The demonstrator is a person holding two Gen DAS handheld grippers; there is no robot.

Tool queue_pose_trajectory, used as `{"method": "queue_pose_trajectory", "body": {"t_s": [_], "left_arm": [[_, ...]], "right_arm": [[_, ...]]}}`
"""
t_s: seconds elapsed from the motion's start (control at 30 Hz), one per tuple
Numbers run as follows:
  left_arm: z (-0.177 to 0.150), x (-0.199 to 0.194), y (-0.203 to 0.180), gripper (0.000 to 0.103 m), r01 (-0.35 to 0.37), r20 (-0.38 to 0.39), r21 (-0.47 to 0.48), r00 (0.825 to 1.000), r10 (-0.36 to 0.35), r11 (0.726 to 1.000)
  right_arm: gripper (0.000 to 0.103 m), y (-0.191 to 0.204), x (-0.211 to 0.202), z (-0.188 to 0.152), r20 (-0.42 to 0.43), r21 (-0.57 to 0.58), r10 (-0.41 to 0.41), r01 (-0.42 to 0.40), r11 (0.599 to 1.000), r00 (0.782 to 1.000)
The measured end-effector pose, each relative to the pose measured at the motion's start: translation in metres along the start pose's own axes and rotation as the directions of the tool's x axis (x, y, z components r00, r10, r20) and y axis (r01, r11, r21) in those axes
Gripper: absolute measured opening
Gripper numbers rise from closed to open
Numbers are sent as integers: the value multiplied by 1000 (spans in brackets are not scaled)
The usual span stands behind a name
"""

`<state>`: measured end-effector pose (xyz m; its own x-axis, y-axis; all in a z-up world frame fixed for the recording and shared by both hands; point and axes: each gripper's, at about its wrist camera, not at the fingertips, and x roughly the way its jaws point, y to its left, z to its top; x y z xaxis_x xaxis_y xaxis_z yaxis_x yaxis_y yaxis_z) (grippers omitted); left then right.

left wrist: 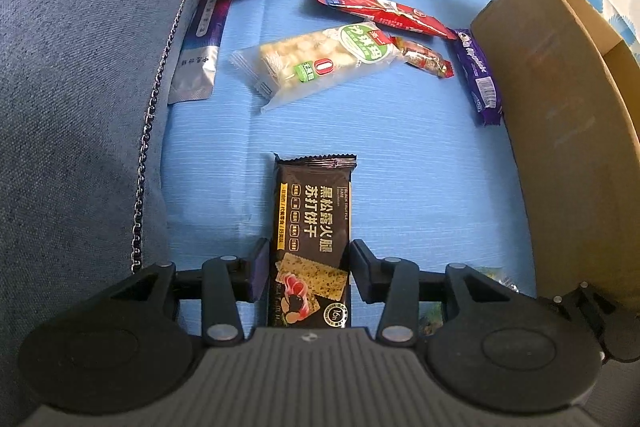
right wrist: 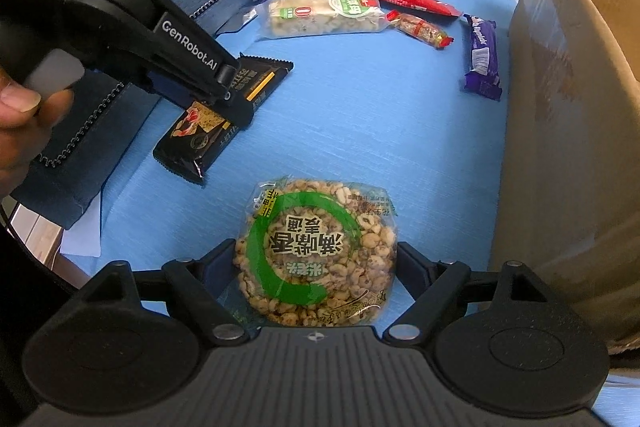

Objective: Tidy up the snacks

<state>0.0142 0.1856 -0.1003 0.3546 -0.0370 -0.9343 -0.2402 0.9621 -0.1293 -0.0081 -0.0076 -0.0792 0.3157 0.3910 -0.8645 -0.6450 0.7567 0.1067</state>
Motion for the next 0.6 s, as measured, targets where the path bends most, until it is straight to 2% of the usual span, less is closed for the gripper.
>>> {"method": "queue_pose_trajectory", "body": {"t_s": [0.47,0.6], "left_arm": [[-1,2,-2,49,-4,-2,8,1000,4,1000],[-2,3,-2,49,-7,-3,15,1000,7,1000]], "right_arm": [[85,2,1,0,-1,0,-15,15,1000,1000],[82,4,1,-1,0,-12,-28,28,1000,1000]]}}
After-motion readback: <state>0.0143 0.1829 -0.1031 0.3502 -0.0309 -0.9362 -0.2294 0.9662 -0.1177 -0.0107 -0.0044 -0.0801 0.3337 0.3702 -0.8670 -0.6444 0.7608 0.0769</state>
